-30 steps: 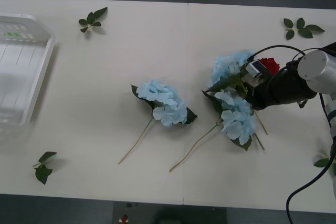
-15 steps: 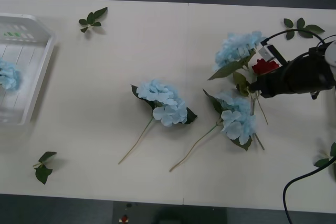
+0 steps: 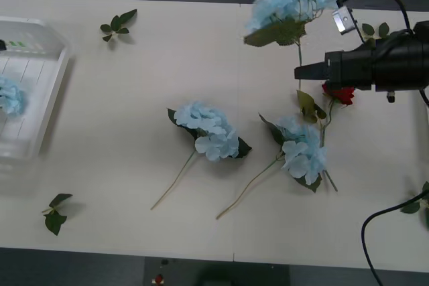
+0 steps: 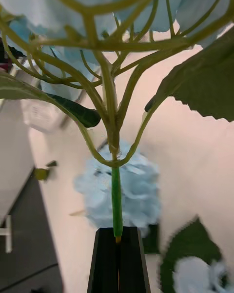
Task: Put the red flowers into the right box and the blue flowers into the left box
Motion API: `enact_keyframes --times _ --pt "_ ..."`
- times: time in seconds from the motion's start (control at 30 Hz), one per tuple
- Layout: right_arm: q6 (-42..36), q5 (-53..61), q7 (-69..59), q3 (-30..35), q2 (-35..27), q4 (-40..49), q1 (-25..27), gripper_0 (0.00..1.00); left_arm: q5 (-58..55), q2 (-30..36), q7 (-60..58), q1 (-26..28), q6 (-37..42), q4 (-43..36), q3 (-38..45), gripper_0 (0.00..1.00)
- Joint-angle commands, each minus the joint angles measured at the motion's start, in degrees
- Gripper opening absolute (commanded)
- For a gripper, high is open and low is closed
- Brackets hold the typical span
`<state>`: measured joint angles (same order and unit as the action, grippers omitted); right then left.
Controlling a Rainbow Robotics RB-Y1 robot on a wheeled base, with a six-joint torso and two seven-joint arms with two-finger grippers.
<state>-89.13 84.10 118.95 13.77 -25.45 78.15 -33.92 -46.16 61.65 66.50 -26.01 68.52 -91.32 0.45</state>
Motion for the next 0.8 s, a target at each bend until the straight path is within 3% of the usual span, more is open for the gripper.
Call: enact_keyframes --times 0.03,0.33,0.4,0.6,0.8 --pt "2.03 5.73 -4.6 -2.96 0.05 2.19 -4.67 0.0 -4.47 2.69 1.17 0.61 0.03 -8.17 3.41 1.0" --pt "7.39 13.11 -7.06 -5.86 2.69 3.07 -9.24 0.0 -16.33 2.16 1.53 16.43 -16.58 -21.71 4.99 1.0" --pt "8.18 14.25 -7.5 -5.95 3.48 3.07 -10.12 0.0 -18.62 1.28 1.61 17.93 -17.81 -24.17 4.99 1.0" --pt "9.94 16.54 -8.82 -5.95 5.77 3.07 -12.93 0.0 -26.0 -4.25 1.0 18.28 -17.81 -31.55 4.91 1.0" --pt "10.91 18.91 -10.14 -5.95 7.0 3.07 -14.51 0.0 -31.8 -10.49 -0.06 14.41 -17.81 -35.5 0.51 1.0"
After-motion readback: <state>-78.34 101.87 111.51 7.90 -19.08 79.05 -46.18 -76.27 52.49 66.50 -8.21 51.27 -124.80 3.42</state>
